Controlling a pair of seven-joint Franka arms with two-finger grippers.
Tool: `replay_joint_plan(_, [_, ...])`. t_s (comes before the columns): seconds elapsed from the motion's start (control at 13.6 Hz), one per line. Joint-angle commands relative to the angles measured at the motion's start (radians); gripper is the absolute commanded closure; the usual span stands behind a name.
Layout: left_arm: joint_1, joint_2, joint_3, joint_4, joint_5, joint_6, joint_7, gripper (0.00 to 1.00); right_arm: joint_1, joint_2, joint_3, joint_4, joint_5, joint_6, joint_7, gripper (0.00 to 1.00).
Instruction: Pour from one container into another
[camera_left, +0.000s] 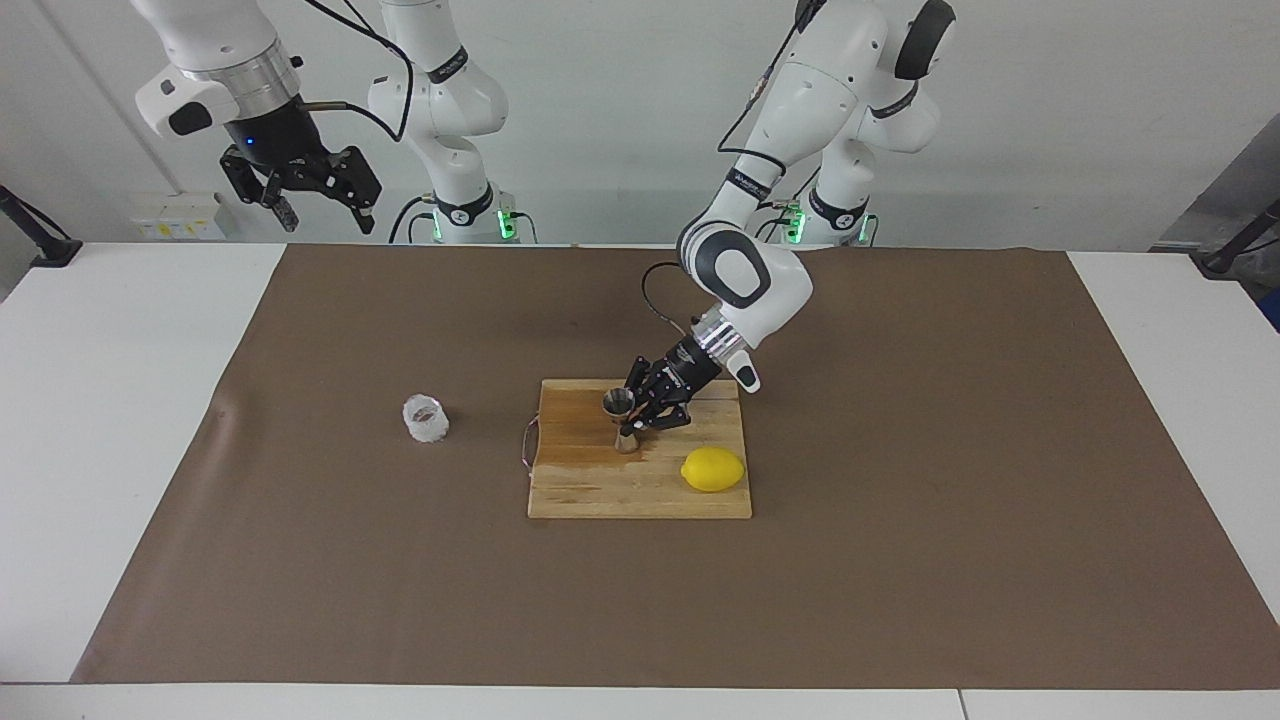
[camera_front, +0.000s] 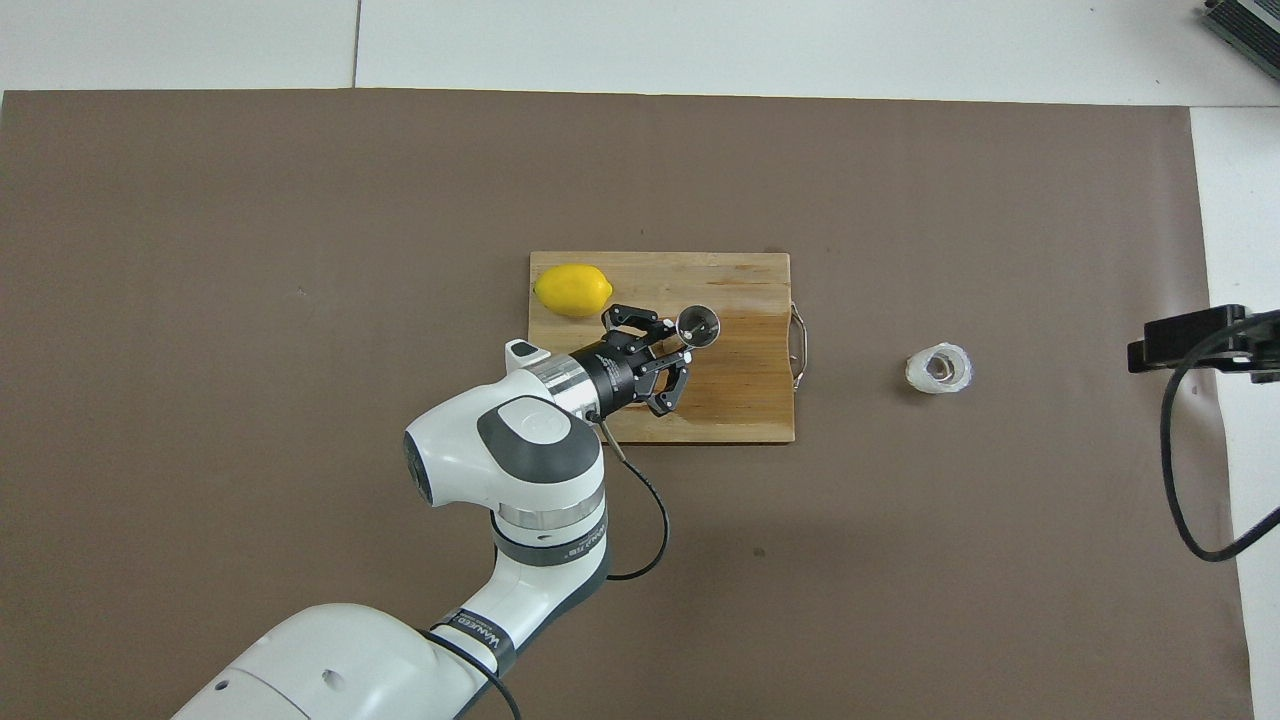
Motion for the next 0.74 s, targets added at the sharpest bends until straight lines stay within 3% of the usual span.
replay_joint_plan(0.0, [0.007, -0.024, -0.001, -0.030, -0.043, -0.028, 0.034, 1.00, -0.014, -0.018, 0.004, -0.016, 0.019, -0.001, -0.025, 0.00])
replay_joint_plan(0.22, [0.009, -0.025, -0.001, -0.033, -0.061, -0.030, 0.033, 1.00, -0.014, -0.016, 0.004, -0.016, 0.019, -0.001, -0.025, 0.00])
replay_joint_plan(0.29, [0.007, -0.025, -0.001, -0.033, -0.064, -0.030, 0.033, 0.87, -0.014, -0.016, 0.004, -0.016, 0.019, -0.001, -0.025, 0.00])
replay_joint_plan(0.37, [-0.002, -0.025, -0.001, -0.033, -0.073, -0.022, 0.031, 0.01, -0.014, -0.018, 0.004, -0.016, 0.019, -0.001, -0.025, 0.00])
replay_joint_plan(0.66, [-0.005, -0.025, 0.000, -0.033, -0.069, -0.024, 0.021, 0.00, -0.014, -0.018, 0.004, -0.016, 0.019, -0.001, -0.025, 0.00])
